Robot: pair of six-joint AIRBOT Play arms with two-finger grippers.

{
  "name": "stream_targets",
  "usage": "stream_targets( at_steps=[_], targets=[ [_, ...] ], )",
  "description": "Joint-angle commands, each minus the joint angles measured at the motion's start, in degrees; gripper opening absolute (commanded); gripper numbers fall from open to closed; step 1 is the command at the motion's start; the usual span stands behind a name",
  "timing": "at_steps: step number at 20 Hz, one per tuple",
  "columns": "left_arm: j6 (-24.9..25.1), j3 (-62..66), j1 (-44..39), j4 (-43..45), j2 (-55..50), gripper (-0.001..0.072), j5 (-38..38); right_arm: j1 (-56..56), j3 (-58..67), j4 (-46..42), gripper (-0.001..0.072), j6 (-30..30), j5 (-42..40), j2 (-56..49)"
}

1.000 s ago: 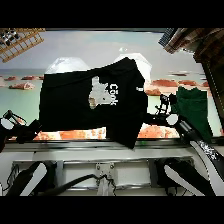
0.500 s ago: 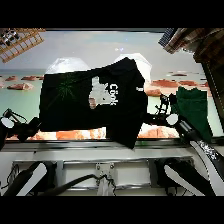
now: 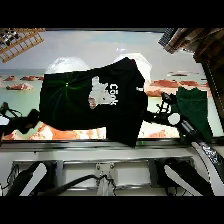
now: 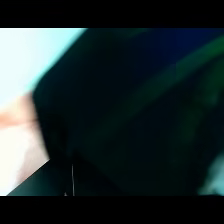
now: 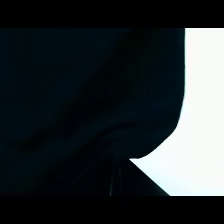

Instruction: Fold the clothes and pants, and hang the long-sleeved shirts on hangers.

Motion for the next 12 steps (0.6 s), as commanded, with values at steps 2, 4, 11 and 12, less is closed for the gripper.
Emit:
stream_targets(
  at_steps=[2,4,11,12],
  targets=[
    [5.0,10.8,-1.5,-6.5,6.7,0.0001,3.3,0.0,8.2,-0.4,0.0023,0.0,-1.1,4.9],
    [5.0,17.7,-3.2,-8.3,9.1,0.0001,5.2,0.0,16.2,-0.5,0.0023,0.0,-0.5,5.2],
    [8.9,41.3,-5.7,-9.0,15.6,0.0000,9.0,0.0,46.9,-1.6,0.0023,0.0,5.6,5.3],
    [9.8,44.2,-5.7,-9.0,16.2,-0.0001,9.0,0.0,51.1,-2.3,0.0023,0.0,7.1,5.3]
  ],
)
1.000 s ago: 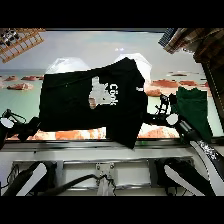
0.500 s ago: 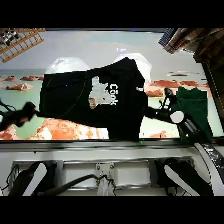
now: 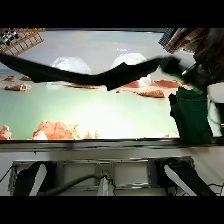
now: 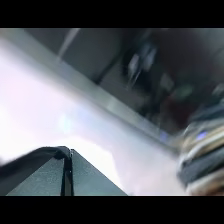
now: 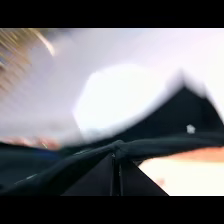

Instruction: Fold the clothes and pants, and hang the long-sleeved shirts on hangers.

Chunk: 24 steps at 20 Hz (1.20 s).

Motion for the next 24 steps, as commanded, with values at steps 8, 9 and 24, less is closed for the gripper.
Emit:
stream_targets(
  at_steps=[8,9,24],
  targets=[
    [4.3,26.5,-0.4,5.4,4.4,-0.0001,0.8,0.0,41.8,-6.1,0.0023,0.2,19.4,0.1],
    [4.3,28.0,-0.4,7.2,4.8,-0.0001,0.8,0.0,44.9,-7.1,0.0023,0.3,21.6,0.1],
    [3.7,29.4,-0.7,12.5,-3.9,-0.0001,-13.4,0.0,39.5,-17.4,0.0023,3.1,33.2,-3.2]
  ],
)
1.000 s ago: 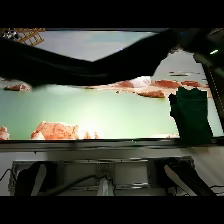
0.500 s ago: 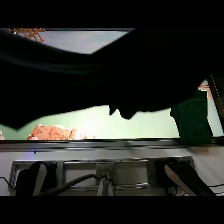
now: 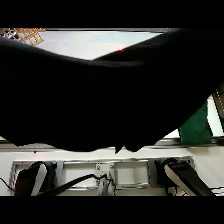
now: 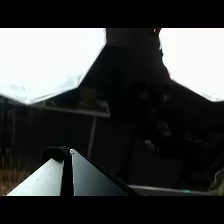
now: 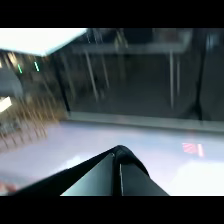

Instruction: Fold the clothes and pants, and hang the long-sleeved shirts on hangers.

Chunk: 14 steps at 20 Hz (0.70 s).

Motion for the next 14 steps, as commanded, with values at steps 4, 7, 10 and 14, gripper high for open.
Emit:
stream_targets(
  at_steps=[4,7,10,14],
  targets=[
    [1.0,-7.2,-2.3,0.2,-16.3,-0.0001,-10.6,0.0,-12.2,-0.9,0.0020,0.0,0.7,-14.7],
    [1.1,-11.8,-5.5,6.0,-26.1,-0.0001,-8.8,0.0,-12.3,-0.8,0.0021,-1.4,-5.3,-26.3],
    [1.1,-12.0,-7.2,7.7,-36.5,-0.0001,-2.1,0.0,-12.3,0.5,0.0020,-4.4,-12.8,-36.8],
    [1.2,-12.0,-9.8,8.0,-46.4,-0.0002,5.9,0.0,-12.3,2.2,0.0022,-5.4,-21.2,-46.4]
  ],
)
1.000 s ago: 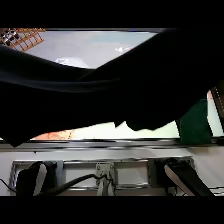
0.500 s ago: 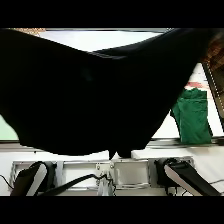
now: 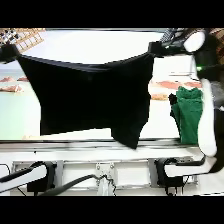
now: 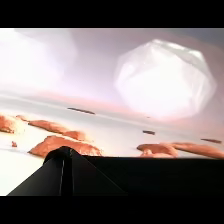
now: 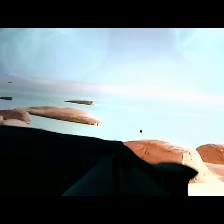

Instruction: Fold the clothes and pants, and hang the long-sleeved shirts on hangers.

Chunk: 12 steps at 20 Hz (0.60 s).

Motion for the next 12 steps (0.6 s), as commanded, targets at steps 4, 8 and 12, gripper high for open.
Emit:
stream_targets(
  at_steps=[4,8,12],
  targets=[
    [-0.8,-0.3,-2.4,1.2,-13.2,-0.0002,5.6,-0.4,-0.2,0.7,0.0021,-1.3,-9.6,-10.0],
    [-0.8,-0.4,-0.3,1.2,-13.6,-0.0002,2.4,-1.1,-0.2,0.0,0.0023,-0.3,-0.9,-10.0],
    [-0.8,-0.4,1.4,1.4,-13.6,-0.0002,-5.8,-1.0,-2.6,-3.5,0.0022,3.1,9.9,-9.3]
  ],
)
